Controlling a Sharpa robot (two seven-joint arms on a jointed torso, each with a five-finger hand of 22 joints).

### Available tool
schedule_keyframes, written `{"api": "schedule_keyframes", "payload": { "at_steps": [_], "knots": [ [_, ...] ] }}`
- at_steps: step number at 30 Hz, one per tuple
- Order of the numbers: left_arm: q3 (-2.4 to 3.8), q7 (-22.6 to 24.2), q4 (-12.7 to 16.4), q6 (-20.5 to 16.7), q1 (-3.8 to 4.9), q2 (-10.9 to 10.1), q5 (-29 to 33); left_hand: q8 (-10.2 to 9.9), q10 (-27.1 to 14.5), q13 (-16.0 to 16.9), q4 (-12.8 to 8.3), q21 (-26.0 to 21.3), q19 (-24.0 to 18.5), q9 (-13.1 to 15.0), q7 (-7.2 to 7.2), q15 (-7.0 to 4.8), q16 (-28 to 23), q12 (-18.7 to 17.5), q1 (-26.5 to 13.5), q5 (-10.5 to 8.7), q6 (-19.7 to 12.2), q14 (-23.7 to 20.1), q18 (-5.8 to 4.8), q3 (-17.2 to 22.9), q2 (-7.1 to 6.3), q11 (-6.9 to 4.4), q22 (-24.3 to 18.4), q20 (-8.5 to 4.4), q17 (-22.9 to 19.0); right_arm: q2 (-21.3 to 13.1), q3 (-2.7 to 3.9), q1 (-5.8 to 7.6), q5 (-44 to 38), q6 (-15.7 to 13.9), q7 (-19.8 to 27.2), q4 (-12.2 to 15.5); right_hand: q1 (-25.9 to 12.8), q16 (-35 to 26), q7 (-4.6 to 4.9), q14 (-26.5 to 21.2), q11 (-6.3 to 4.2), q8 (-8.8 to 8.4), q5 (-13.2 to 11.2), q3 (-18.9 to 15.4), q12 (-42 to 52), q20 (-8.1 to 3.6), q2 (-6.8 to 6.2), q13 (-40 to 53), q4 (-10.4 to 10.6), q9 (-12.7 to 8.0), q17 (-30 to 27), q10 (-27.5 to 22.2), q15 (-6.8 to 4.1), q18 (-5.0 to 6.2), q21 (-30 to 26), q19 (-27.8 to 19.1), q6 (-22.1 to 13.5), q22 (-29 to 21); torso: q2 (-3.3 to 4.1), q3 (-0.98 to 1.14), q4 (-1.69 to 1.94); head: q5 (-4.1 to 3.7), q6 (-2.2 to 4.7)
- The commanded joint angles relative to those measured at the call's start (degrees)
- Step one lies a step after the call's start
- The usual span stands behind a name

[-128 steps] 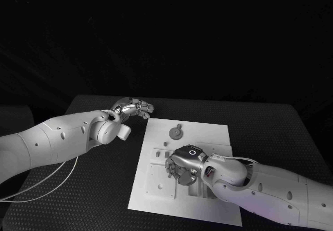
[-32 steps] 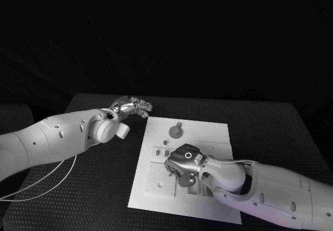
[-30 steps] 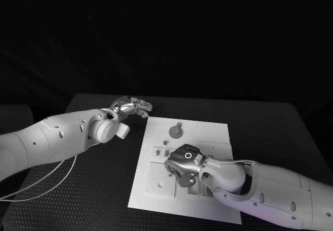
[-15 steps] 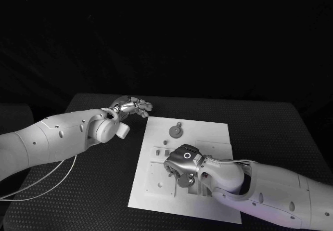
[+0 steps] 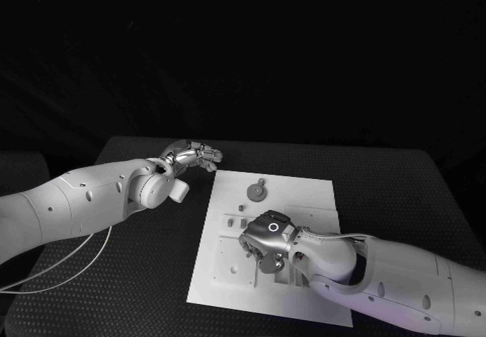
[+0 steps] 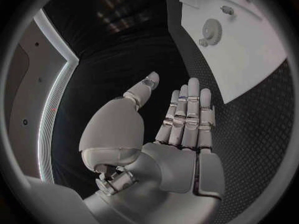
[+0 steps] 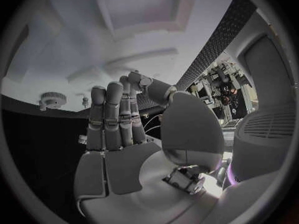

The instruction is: Assemble the parts on the task board

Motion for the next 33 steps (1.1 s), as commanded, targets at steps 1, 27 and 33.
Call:
{"api": "schedule_keyframes", "payload": {
  "at_steps": [1,27,33],
  "knots": [
    [0.05,0.3,0.1,1.0,0.03,0.0,0.3,0.3,0.0,-0.1,0.1,-0.3,0.6,-0.1,0.27,0.16,-0.2,0.0,-0.2,-0.07,-0.3,0.4,1.15,-0.3,0.57,0.29,-0.1,0.0,0.1,0.0,-0.01,-0.02,-1.2,-0.1,-0.6,0.1,0.1,-0.3,-0.01,0.4,-0.05,0.15,-0.3,0.3,-0.3,0.0,-0.35,0.1,0.0,0.1,0.1,0.5,0.09,0.77,0.3,0.4,0.3,-0.1,0.0,0.0,0.0,-0.03,-0.05],
    [0.05,0.2,0.2,1.2,0.03,0.0,0.3,0.4,-0.2,-0.1,0.1,-0.4,0.5,-0.1,0.29,0.2,-0.4,0.0,-0.2,-0.07,-0.3,0.4,1.13,-0.3,0.55,0.36,-0.1,0.02,0.1,0.7,-0.04,0.11,-2.6,2.1,-1.2,-0.2,0.1,-0.3,-0.02,0.5,-0.06,0.13,-0.4,0.4,-0.4,-0.03,-0.41,0.1,0.0,0.2,0.1,0.5,0.07,0.77,0.3,0.5,0.3,-0.1,0.0,-0.06,0.02,-0.16,-0.08],
    [0.05,0.1,0.3,1.2,0.04,-0.1,0.3,0.4,-0.2,-0.1,0.1,-0.4,0.5,-0.1,0.29,0.21,-0.4,0.0,-0.1,-0.07,-0.3,0.4,1.13,-0.3,0.56,0.37,-0.1,0.03,0.1,1.2,-0.45,0.14,-2.8,2.9,-1.3,-0.2,0.0,-0.3,-0.02,0.5,-0.06,0.12,-0.4,0.4,-0.4,-0.03,-0.45,0.1,0.0,0.2,0.1,0.5,0.07,0.77,0.3,0.5,0.4,-0.1,0.0,-0.09,0.01,-0.24,-0.18]
  ]
}}
